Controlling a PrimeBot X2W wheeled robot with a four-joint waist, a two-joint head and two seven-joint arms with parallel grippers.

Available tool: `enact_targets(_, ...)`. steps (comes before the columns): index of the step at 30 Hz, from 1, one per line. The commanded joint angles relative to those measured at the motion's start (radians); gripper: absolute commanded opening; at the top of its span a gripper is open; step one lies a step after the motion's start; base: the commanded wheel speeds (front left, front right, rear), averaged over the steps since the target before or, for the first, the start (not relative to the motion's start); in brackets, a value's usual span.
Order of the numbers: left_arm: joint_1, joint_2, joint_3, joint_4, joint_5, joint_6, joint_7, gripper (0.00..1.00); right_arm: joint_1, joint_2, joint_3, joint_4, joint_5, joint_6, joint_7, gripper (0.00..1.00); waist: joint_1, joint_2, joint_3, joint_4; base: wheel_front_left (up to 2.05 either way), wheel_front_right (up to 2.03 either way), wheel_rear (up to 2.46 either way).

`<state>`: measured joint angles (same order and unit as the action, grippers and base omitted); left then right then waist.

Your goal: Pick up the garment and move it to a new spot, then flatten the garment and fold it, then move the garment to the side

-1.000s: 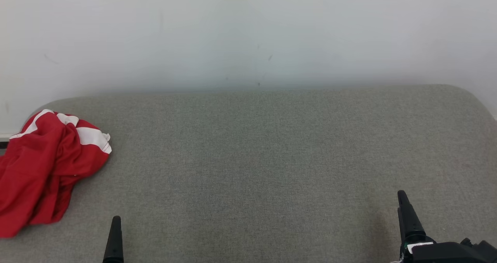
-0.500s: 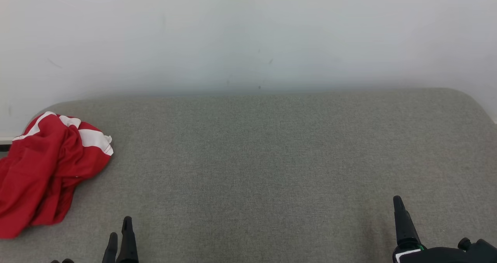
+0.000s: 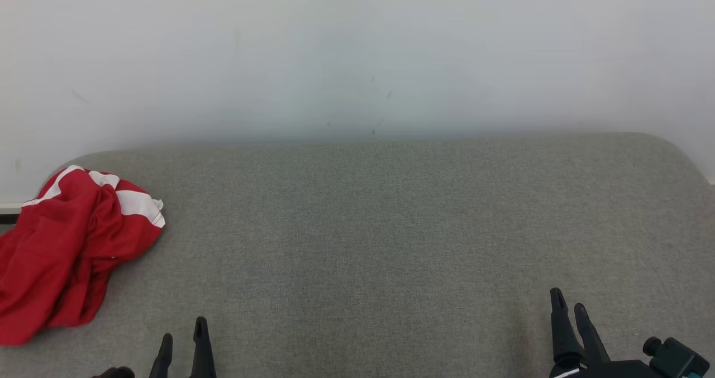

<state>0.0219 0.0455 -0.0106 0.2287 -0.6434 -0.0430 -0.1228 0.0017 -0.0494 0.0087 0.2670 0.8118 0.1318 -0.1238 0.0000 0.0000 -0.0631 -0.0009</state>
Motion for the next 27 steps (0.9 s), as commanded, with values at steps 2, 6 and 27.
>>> enact_targets(2,0.003,0.008,-0.008,-0.007,0.050,0.007,-0.010,1.00,-0.001,-0.006,0.005,-0.007,-0.046,-0.001,-0.010,1.00,0.0000,0.0000,-0.002,-0.001,0.00,0.00,0.00)
enact_targets(6,0.006,0.014,-0.021,-0.001,0.118,0.019,-0.021,1.00,0.002,-0.005,0.012,-0.003,-0.107,-0.001,-0.021,1.00,0.0000,0.0000,-0.008,-0.002,0.00,0.00,0.00)
enact_targets(27,-0.001,0.051,-0.072,0.019,0.343,0.054,-0.073,1.00,0.008,-0.025,0.050,0.020,-0.366,-0.001,-0.055,1.00,0.0000,0.0000,-0.021,0.000,0.00,0.00,0.00)
